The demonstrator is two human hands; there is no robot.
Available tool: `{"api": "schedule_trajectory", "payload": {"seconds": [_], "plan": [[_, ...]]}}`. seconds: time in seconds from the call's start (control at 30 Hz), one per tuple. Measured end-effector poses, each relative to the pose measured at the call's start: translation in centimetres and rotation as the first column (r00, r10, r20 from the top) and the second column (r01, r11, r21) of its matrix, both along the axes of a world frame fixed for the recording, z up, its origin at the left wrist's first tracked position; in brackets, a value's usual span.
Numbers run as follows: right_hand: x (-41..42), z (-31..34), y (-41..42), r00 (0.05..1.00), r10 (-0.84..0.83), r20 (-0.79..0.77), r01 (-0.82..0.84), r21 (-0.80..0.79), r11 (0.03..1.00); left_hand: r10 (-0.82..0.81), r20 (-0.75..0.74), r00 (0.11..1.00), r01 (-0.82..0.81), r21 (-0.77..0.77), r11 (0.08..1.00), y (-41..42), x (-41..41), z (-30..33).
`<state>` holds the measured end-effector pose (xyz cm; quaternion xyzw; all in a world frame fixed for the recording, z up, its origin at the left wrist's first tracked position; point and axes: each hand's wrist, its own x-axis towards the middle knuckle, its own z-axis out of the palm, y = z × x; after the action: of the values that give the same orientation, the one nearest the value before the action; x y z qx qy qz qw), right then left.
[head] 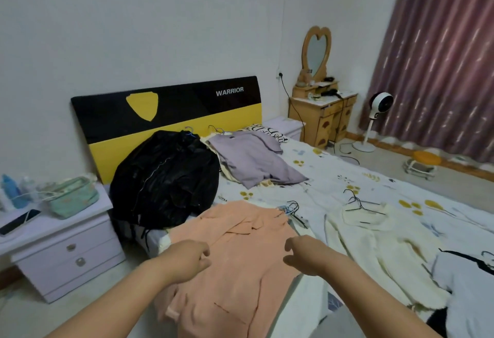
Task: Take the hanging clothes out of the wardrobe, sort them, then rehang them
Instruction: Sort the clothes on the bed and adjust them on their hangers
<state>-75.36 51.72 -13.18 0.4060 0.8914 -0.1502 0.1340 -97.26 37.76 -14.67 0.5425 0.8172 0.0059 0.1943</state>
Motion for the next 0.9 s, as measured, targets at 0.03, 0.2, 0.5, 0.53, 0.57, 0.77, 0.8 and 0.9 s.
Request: {"api": "schedule_trajectory", "payload": {"seconds": [0.03, 0.2, 0.5, 0.53, 0.57, 0.77, 0.8, 0.9], "plan": [[-1.0, -0.4, 1.1, 1.0, -0.009, -0.001, 0.009, -0.003, 1.0, 0.001, 0.01, 1.0, -0.001, 0.011, 1.0, 1.2, -1.0, -0.2], [-6.2, -2.9, 4.8, 0.998, -0.05, 0.028, 0.051, -0.04, 0.998, -0.021, 0.036, 0.999, 0.02, 0.026, 0.999, 5.1, -6.0, -2.2], [-13.4, -7.0, 9.0, 0.965, -0.261, 0.033, 0.262, -0.006, 0.965, -0.168, 0.103, 0.98, 0.176, -0.078, 0.981, 11.1, -16.3, -6.4], [-14.2, -7.5, 9.1, 0.954, -0.297, 0.033, 0.297, 0.001, 0.955, -0.195, 0.11, 0.975, 0.205, -0.086, 0.975, 11.7, -17.7, -6.7], [-15.0, -8.0, 9.0, 0.944, -0.328, 0.033, 0.328, 0.006, 0.945, -0.225, 0.114, 0.968, 0.235, -0.086, 0.968, 12.5, -19.1, -6.9], [-17.5, -10.4, 8.5, 0.853, -0.516, 0.074, 0.516, 0.015, 0.856, -0.346, 0.134, 0.929, 0.364, -0.143, 0.92, 17.2, -24.8, -9.2], [-17.7, -10.8, 8.5, 0.836, -0.542, 0.084, 0.544, 0.01, 0.839, -0.367, 0.143, 0.919, 0.387, -0.166, 0.907, 17.9, -25.0, -9.8], [-17.7, -11.6, 9.2, 0.791, -0.601, 0.118, 0.605, -0.001, 0.796, -0.421, 0.182, 0.888, 0.453, -0.192, 0.871, 20.5, -24.8, -11.2]]}}
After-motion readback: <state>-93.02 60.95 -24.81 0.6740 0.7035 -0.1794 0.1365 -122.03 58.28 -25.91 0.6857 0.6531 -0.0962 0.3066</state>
